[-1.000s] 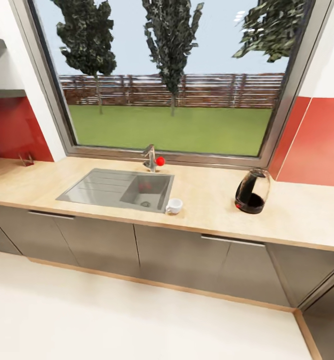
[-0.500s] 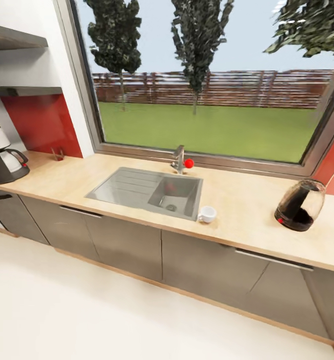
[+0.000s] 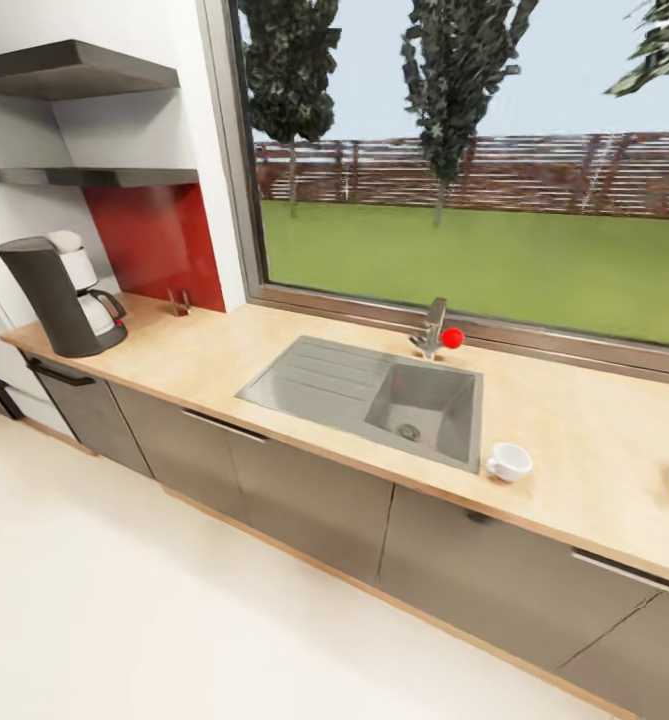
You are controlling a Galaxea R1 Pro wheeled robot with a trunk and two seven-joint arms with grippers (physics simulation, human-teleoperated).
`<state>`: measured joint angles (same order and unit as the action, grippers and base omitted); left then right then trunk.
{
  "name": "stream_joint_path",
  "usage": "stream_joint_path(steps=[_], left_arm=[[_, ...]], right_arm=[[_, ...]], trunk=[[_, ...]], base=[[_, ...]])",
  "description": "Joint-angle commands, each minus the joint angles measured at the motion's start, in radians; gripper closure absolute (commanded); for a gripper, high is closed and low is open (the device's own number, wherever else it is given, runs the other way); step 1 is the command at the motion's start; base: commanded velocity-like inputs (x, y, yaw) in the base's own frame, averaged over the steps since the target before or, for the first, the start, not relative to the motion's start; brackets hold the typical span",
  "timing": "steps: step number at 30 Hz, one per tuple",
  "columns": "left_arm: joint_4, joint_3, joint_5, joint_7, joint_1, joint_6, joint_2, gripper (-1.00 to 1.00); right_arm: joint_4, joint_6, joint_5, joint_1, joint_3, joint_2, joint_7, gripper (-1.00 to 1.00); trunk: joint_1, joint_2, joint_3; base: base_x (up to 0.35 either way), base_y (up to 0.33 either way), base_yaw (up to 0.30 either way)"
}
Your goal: Set up a coffee station on the kitchen countertop: keep the coffee maker on the countertop, move the bottle of coffee from the kitchen shelf to the counter next to the coffee maker, place a paper coffee filter on top of the coffee maker, put the saucer next to the coffee maker with the coffee cup on the saucer, and place the electric kettle next to the coffee maker.
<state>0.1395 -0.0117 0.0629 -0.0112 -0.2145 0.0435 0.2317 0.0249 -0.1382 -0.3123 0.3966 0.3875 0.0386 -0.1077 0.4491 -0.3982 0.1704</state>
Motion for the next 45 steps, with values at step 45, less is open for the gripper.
stream_joint_path(steps=[45], left_arm=[[0.002,0.004,0.008,0.002,0.0,0.003,0.001,1.0]], right_arm=[[0.0,-0.004,-0.01,0.001,0.01,0.0,0.0,-1.0]], trunk=[[0.001,-0.002,0.033]], base=[[0.281,0.235,0.25]])
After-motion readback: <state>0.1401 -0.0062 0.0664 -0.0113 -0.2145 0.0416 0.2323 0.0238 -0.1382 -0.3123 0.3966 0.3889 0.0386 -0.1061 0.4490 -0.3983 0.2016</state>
